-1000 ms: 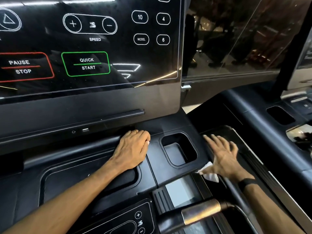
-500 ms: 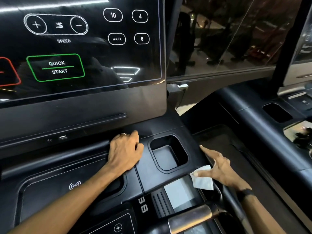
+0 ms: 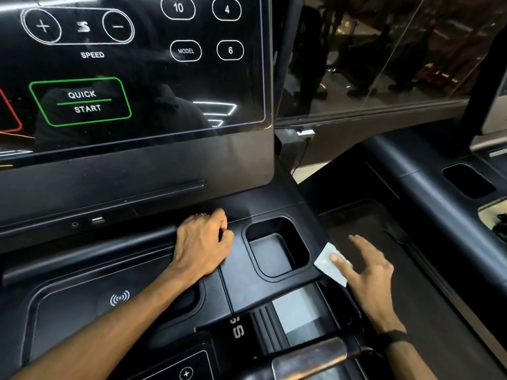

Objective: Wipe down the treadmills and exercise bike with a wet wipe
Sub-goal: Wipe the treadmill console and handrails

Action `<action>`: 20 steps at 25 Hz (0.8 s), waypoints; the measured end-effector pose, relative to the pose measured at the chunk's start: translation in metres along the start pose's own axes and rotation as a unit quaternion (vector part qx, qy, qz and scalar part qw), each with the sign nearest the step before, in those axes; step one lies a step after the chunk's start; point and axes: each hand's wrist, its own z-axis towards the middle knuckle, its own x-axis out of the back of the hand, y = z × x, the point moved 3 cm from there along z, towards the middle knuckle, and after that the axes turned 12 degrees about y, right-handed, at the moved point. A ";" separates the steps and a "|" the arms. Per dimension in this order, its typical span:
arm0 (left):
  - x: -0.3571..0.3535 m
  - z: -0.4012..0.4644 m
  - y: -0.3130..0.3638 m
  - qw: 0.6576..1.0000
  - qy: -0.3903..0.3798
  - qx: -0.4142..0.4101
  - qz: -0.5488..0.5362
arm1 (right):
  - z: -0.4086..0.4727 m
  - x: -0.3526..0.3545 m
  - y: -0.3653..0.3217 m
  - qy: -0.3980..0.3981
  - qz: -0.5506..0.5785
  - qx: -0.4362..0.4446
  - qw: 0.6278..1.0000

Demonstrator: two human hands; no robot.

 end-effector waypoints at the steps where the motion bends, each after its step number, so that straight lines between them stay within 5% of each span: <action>1: 0.000 0.000 0.000 1.000 0.000 0.001 -0.001 | -0.005 0.002 -0.004 0.019 -0.013 0.047 0.999; 4: 0.001 0.001 0.001 1.000 0.004 0.002 0.003 | -0.022 0.002 -0.013 0.041 -0.036 0.151 0.987; 8: 0.002 0.002 0.002 1.000 0.010 0.001 -0.001 | -0.026 -0.002 -0.018 0.046 0.006 0.186 0.981; 15: 0.002 0.002 0.004 1.000 0.008 0.002 -0.003 | -0.074 -0.029 -0.089 -0.079 0.194 0.174 0.962; 20: 0.004 0.002 0.001 1.000 0.007 0.022 -0.005 | -0.108 -0.048 -0.158 -0.135 0.131 0.316 0.930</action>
